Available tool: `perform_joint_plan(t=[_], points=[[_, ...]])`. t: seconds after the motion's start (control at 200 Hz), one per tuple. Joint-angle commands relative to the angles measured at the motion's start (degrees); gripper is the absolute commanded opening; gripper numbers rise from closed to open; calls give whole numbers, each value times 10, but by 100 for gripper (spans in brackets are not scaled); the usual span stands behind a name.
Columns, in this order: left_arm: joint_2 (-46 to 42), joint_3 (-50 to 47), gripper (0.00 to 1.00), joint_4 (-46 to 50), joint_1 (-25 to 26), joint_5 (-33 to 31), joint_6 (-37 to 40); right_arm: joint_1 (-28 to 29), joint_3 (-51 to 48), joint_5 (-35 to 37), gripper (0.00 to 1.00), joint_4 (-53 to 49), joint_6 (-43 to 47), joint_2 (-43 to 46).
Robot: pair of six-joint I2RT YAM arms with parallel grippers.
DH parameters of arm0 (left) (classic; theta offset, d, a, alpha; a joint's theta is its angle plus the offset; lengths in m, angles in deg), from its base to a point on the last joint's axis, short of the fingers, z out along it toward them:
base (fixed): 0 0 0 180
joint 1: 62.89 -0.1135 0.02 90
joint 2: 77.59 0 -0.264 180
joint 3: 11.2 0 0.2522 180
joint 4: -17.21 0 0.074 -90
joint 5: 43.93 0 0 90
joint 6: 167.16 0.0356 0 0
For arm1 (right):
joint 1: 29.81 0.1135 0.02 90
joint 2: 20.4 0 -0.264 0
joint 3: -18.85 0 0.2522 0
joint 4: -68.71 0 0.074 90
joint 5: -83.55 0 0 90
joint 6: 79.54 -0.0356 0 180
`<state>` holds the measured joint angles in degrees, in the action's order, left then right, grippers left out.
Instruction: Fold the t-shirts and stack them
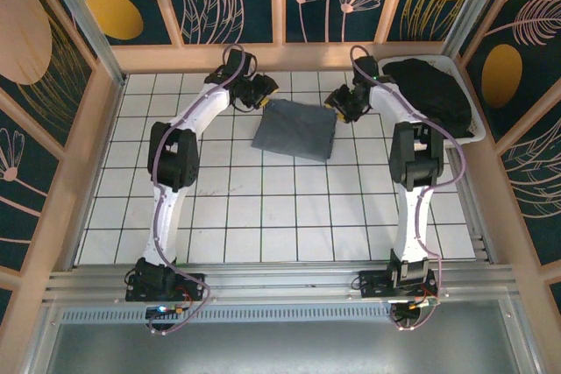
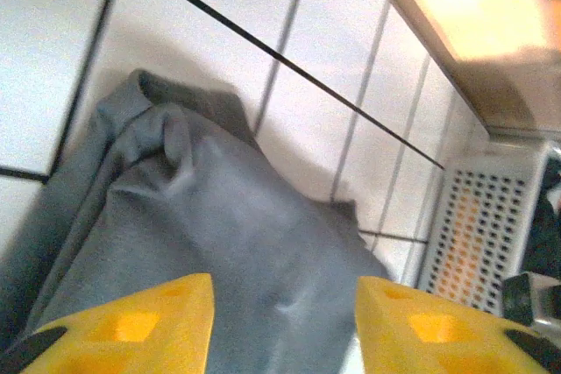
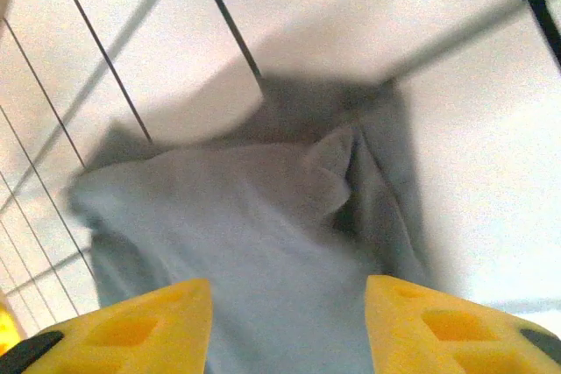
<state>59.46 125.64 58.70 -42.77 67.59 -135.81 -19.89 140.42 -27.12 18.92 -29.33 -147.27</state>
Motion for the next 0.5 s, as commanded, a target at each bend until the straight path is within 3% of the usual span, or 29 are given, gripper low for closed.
perform_joint_plan(t=[0.0,0.105,0.265,0.38,0.495], points=[[-43,13,52,53,-3,-28,6,0,82,21,57,-40,64,28],[-149,-161,54,-23,6,-19,-30,0,19,42,57,-33,78,90],[-289,-440,54,-174,51,27,-158,16,-224,43,56,62,42,262],[-326,-533,60,-252,99,39,-248,38,-387,32,57,137,-16,389],[-304,-561,62,-315,135,52,-318,61,-478,33,57,165,-66,474]])
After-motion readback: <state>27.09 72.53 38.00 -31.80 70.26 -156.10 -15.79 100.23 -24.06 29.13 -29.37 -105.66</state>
